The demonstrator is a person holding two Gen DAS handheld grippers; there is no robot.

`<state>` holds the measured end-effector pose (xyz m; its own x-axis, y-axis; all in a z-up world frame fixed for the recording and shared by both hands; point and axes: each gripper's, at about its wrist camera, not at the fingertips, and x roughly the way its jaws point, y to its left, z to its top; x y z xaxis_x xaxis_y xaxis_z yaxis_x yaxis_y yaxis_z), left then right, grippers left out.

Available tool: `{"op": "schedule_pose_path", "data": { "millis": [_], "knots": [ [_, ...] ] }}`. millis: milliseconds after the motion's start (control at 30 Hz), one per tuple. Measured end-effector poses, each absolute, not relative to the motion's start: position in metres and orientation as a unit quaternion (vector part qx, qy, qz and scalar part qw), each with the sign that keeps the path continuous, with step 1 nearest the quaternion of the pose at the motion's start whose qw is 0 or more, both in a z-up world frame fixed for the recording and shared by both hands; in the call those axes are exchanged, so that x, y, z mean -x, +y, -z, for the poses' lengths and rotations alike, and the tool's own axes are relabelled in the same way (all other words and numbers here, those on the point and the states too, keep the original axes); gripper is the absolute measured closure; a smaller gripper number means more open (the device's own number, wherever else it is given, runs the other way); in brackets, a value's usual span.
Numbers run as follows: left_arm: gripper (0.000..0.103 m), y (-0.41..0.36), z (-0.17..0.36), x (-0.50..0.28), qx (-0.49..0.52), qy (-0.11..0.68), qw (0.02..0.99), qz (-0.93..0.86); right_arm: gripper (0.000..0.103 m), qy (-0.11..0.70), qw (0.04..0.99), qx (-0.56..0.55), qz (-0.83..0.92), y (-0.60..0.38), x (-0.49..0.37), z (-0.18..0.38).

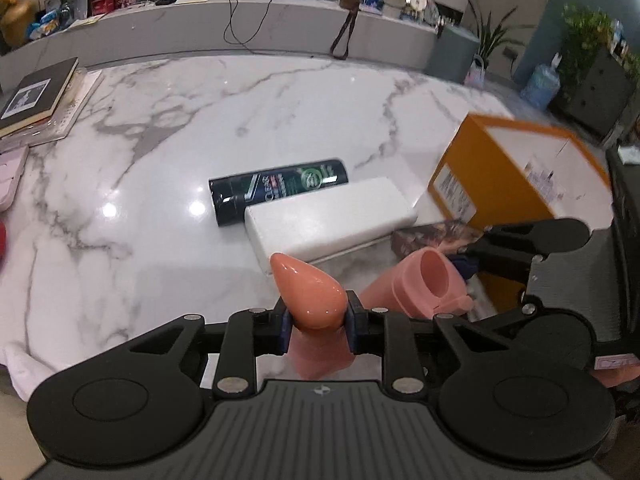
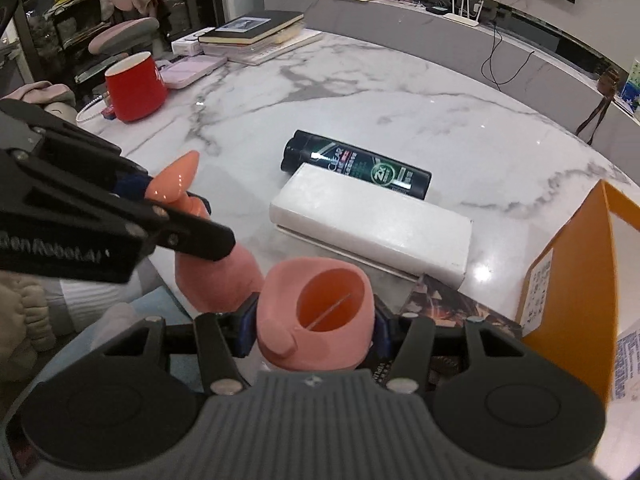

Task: Organize rigid objects
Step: 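Carry the pink pump bottle and pink cup over the orange box with both tools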

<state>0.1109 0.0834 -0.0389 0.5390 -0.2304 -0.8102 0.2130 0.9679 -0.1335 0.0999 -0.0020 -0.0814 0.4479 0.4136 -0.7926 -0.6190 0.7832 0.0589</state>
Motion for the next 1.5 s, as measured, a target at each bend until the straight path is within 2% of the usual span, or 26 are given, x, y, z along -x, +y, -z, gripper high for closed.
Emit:
{"op": "schedule_pose_path", "data": {
  "millis": [400,633,1033,1500],
  "knots": [
    [0.069,0.066,0.052,-0.102,-0.055,0.456,0.878,0.135,0.048,0.413,0.852,0.113,-0.3,-0.007,-0.094,0.093],
    [0.075,0.065,0.046,-0.1,-0.057,0.449,0.882,0.132,0.049,0.403,0.857,0.108,-0.302,-0.012,-0.086,0.087],
    [0.075,0.054,-0.008,-0.099,-0.03,0.411,0.898,0.155,0.049,0.376,0.871,0.115,-0.293,-0.035,-0.082,0.036],
    [0.075,-0.008,-0.063,-0.097,-0.052,0.354,0.906,0.228,0.049,0.34,0.903,0.084,-0.249,-0.127,-0.073,-0.04]
  ]
}}
